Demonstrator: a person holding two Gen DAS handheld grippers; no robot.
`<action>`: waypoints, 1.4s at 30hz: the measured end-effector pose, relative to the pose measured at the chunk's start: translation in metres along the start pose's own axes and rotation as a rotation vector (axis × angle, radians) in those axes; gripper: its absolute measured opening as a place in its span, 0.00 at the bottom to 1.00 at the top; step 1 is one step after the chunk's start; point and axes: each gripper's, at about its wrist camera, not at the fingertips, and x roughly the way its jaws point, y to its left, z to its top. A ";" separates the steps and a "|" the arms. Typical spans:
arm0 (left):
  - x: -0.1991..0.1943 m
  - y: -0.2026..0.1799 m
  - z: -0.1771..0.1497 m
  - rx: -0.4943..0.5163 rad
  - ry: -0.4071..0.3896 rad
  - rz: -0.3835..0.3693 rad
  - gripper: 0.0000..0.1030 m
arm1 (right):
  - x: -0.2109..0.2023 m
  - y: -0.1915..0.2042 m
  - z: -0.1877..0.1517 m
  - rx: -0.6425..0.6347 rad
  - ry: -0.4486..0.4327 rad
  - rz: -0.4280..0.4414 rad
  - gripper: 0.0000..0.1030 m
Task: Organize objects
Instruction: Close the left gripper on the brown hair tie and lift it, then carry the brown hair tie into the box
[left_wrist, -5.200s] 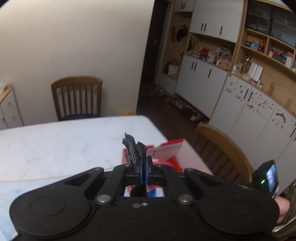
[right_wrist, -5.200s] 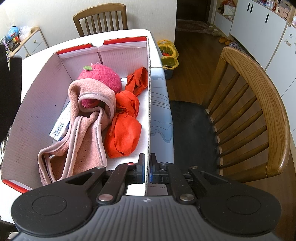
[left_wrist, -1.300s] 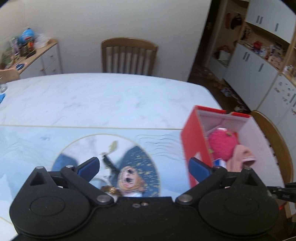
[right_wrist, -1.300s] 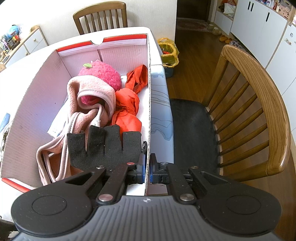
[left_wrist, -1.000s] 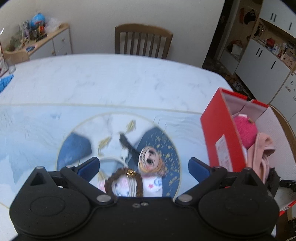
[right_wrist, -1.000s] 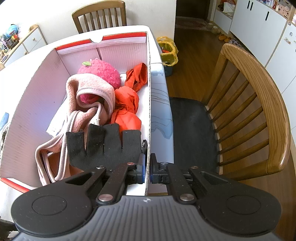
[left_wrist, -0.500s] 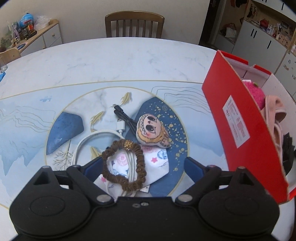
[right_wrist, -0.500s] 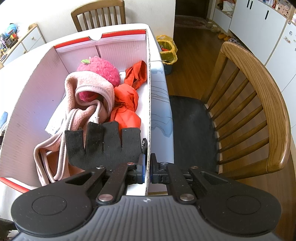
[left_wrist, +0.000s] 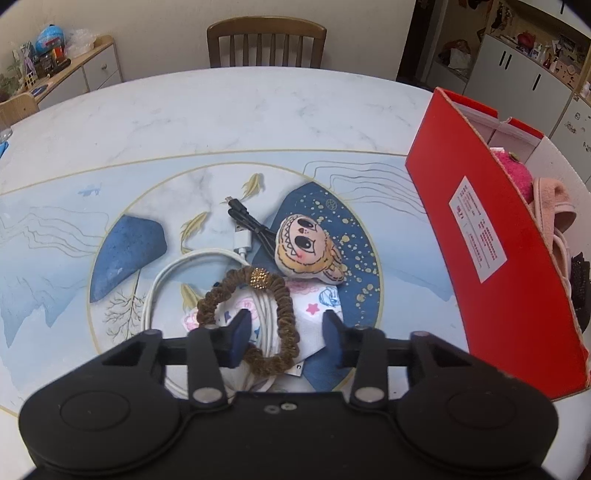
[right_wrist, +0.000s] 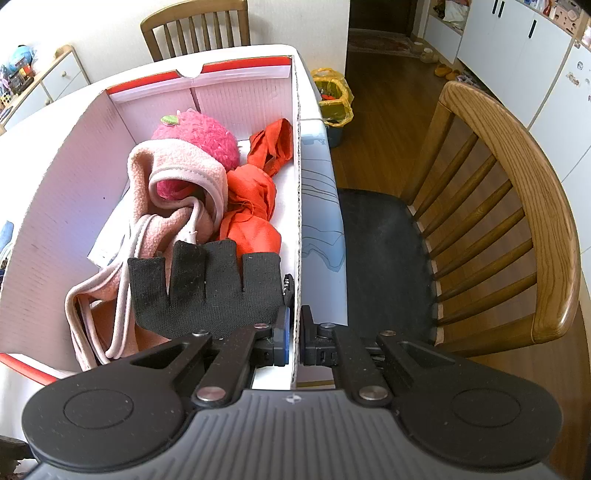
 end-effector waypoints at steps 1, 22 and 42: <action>0.001 0.001 0.000 -0.002 0.004 -0.001 0.30 | 0.000 0.000 0.000 0.000 0.000 -0.001 0.04; -0.047 0.015 0.024 -0.106 -0.050 -0.028 0.06 | 0.000 -0.001 0.001 0.013 -0.001 -0.001 0.04; -0.108 -0.067 0.074 -0.013 -0.193 -0.245 0.06 | 0.001 -0.003 0.001 0.018 -0.006 0.009 0.04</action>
